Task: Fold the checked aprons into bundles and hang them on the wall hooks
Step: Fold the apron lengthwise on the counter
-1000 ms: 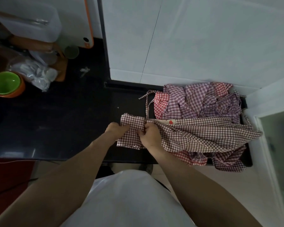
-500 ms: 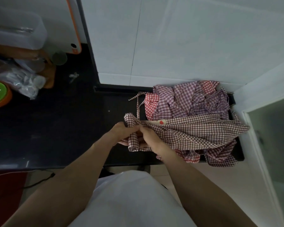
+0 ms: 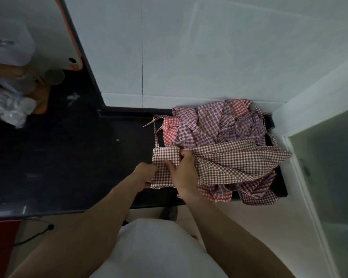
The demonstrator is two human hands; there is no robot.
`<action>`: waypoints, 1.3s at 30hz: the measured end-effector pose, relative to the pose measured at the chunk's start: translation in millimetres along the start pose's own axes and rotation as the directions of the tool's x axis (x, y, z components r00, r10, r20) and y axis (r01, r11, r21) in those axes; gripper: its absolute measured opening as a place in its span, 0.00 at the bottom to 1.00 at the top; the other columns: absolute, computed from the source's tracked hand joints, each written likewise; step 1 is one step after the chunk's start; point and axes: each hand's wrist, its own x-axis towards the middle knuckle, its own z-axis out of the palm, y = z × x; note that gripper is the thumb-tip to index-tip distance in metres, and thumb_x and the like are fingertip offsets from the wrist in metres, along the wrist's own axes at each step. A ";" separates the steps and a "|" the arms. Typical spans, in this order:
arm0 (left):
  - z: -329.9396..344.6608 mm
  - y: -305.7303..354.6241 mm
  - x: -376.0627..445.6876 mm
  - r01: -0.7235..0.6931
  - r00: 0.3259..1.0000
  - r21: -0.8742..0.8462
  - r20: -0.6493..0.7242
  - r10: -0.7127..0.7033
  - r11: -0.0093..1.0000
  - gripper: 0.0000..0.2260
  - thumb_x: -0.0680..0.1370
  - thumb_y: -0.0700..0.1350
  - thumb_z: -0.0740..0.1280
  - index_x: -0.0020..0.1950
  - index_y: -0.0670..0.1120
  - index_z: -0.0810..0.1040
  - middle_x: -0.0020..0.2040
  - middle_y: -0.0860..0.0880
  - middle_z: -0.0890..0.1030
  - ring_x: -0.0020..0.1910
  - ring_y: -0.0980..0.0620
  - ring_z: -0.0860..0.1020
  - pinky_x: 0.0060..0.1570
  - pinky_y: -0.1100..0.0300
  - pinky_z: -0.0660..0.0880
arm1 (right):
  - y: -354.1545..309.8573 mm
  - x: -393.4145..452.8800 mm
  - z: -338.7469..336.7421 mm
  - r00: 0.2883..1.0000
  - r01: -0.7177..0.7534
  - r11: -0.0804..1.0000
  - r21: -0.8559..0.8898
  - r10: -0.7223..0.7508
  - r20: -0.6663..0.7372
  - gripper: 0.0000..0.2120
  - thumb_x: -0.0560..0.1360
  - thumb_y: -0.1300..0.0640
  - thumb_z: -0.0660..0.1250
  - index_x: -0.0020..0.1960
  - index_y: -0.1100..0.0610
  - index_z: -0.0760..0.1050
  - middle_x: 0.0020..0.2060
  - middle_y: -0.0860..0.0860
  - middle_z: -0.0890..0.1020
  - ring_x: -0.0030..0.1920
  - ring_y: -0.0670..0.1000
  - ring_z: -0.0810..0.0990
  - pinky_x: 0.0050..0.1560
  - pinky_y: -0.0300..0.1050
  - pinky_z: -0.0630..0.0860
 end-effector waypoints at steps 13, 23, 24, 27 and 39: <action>26.7 3.5 -6.2 -0.099 0.989 -0.162 0.097 0.116 0.982 0.16 0.73 0.48 0.76 0.55 0.45 0.75 0.53 0.46 0.81 0.49 0.48 0.80 0.47 0.51 0.79 | 1.3 10.8 -25.3 0.930 -0.106 0.979 0.176 0.035 0.367 0.19 0.82 0.60 0.56 0.72 0.56 0.70 0.68 0.54 0.75 0.68 0.56 0.72 0.72 0.52 0.67; 23.0 33.7 -33.4 -0.410 0.830 0.460 -0.170 0.532 0.787 0.16 0.75 0.48 0.71 0.59 0.43 0.75 0.47 0.49 0.78 0.46 0.49 0.78 0.36 0.60 0.75 | 9.0 1.6 -25.6 0.988 0.142 0.988 0.065 -0.138 -0.064 0.13 0.78 0.48 0.69 0.57 0.54 0.74 0.52 0.48 0.79 0.50 0.48 0.79 0.51 0.48 0.80; 24.5 36.5 -36.7 -0.407 0.814 0.514 -0.170 0.555 0.755 0.15 0.75 0.49 0.70 0.58 0.44 0.74 0.46 0.49 0.79 0.45 0.49 0.79 0.39 0.57 0.78 | 8.4 2.6 -23.3 0.996 0.092 0.978 0.187 -0.093 -0.007 0.15 0.79 0.45 0.66 0.57 0.56 0.76 0.50 0.49 0.81 0.50 0.49 0.81 0.51 0.49 0.81; 30.5 41.3 -44.8 -0.439 0.782 0.633 -0.081 0.618 0.638 0.14 0.76 0.53 0.67 0.57 0.47 0.74 0.47 0.49 0.81 0.44 0.49 0.80 0.46 0.52 0.81 | 0.2 6.0 -29.1 0.952 -0.152 0.846 0.511 -0.014 0.307 0.28 0.78 0.33 0.60 0.61 0.56 0.77 0.55 0.50 0.83 0.56 0.49 0.82 0.58 0.47 0.79; 41.3 35.1 -31.4 -0.266 0.954 0.162 0.186 0.236 0.950 0.38 0.74 0.63 0.70 0.75 0.44 0.63 0.67 0.45 0.74 0.62 0.45 0.77 0.59 0.52 0.77 | 18.6 20.4 -60.7 0.803 -0.590 0.424 0.688 0.212 0.558 0.23 0.77 0.47 0.70 0.68 0.57 0.72 0.58 0.57 0.82 0.56 0.58 0.82 0.58 0.58 0.80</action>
